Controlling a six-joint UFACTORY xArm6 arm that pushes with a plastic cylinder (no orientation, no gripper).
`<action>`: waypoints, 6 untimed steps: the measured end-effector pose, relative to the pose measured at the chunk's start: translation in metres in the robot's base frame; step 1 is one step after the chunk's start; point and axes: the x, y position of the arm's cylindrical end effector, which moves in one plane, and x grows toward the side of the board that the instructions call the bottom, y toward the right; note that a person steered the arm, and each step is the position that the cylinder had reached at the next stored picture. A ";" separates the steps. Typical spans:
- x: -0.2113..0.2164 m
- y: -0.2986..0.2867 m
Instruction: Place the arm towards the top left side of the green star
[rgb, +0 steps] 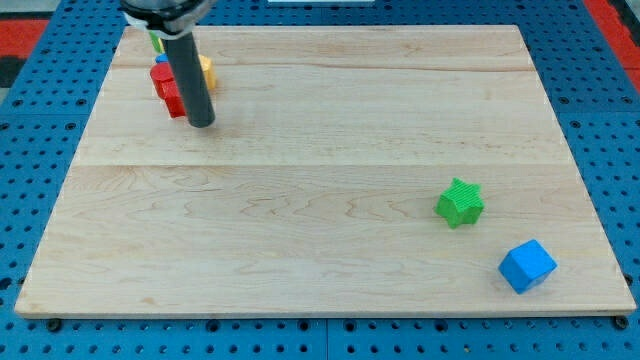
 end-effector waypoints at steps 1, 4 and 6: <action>0.026 0.075; 0.085 0.196; 0.078 0.195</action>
